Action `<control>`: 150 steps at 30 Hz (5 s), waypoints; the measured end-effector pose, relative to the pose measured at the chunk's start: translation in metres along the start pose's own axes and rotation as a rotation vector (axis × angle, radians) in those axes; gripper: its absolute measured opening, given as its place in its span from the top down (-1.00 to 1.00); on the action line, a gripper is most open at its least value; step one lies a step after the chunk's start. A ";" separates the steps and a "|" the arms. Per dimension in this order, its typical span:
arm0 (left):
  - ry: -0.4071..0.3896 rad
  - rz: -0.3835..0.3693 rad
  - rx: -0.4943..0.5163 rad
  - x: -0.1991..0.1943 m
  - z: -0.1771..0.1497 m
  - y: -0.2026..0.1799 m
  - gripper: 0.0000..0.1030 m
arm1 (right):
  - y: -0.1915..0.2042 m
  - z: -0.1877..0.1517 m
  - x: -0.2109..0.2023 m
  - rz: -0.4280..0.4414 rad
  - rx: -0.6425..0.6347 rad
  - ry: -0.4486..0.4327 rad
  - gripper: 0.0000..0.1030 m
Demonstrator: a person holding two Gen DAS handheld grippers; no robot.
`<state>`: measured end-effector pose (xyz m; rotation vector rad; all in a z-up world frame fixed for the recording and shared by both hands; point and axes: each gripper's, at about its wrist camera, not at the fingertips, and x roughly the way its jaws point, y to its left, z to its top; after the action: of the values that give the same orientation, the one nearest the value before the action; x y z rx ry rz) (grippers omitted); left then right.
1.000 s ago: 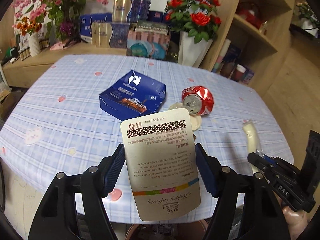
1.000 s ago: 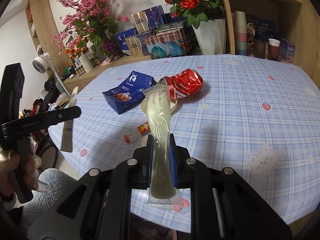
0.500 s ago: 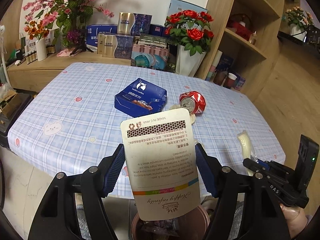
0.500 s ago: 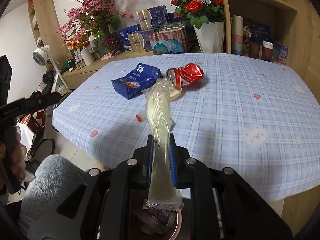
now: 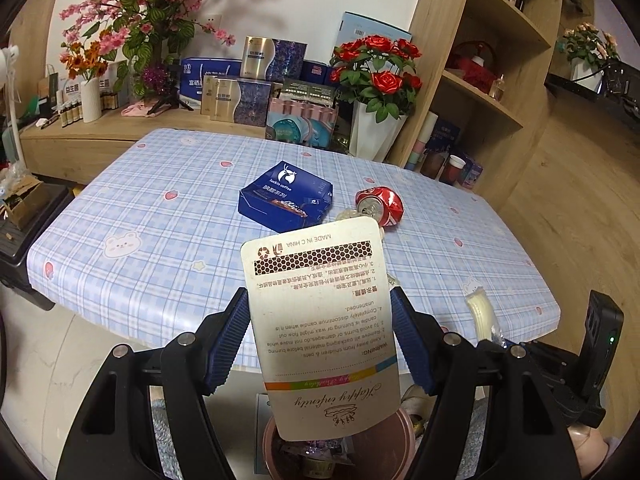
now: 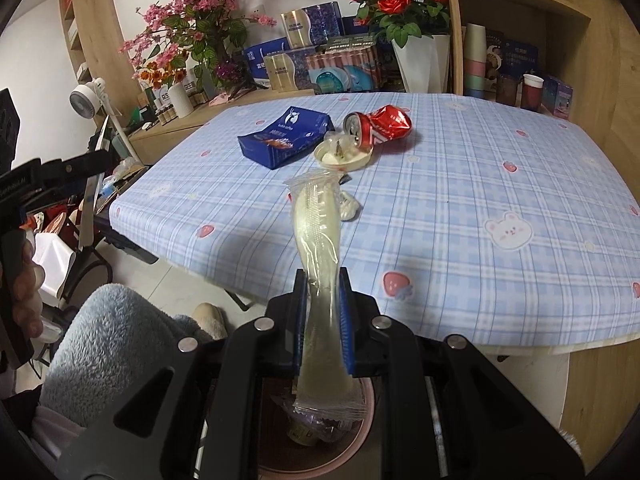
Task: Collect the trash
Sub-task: 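Carry the wrapped fork and white card over the brown bin with both tools, then open the right tool to drop the fork while the left tool releases the card into the bin, then move both tools toward the red lighter and white round packet on the table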
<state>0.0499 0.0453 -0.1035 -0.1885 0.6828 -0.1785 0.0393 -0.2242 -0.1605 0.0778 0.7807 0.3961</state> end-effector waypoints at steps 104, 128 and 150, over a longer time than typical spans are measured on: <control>-0.059 0.088 0.045 0.047 -0.010 0.020 -0.79 | -0.054 0.021 0.013 -0.068 0.091 -0.108 -0.89; -0.014 0.080 0.090 0.119 0.017 0.031 -0.79 | -0.027 0.092 0.155 0.016 -0.219 0.133 -0.64; 0.062 0.022 0.095 0.150 0.011 0.024 -0.79 | -0.019 0.076 0.179 0.018 -0.278 0.204 0.22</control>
<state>0.1737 0.0358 -0.1922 -0.0846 0.7360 -0.1954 0.2133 -0.1681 -0.2301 -0.2185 0.9191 0.5319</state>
